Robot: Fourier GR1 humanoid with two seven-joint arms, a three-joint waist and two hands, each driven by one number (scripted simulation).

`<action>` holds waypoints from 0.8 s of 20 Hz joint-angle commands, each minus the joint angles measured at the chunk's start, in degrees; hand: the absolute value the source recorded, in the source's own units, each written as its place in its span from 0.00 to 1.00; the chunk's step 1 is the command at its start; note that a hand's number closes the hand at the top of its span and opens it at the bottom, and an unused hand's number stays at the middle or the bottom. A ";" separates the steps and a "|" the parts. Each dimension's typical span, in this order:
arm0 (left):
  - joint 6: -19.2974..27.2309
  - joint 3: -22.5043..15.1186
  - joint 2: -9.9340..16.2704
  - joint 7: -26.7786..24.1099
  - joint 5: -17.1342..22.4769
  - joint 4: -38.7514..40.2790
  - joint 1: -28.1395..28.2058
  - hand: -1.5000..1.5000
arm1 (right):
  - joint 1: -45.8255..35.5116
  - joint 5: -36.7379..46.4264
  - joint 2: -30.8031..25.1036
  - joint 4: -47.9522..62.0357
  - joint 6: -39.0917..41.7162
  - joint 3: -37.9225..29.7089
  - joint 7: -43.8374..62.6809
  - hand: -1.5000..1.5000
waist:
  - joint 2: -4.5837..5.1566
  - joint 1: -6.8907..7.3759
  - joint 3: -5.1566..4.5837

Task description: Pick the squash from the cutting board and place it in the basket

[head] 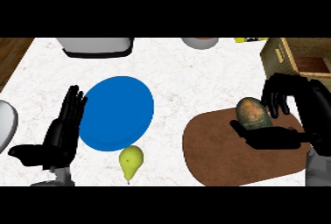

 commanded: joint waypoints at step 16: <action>-1.25 0.37 0.09 -0.33 0.02 -1.02 0.57 0.50 | -6.55 -6.70 -20.68 5.82 9.96 -21.93 4.13 1.00 | 0.43 1.11 0.05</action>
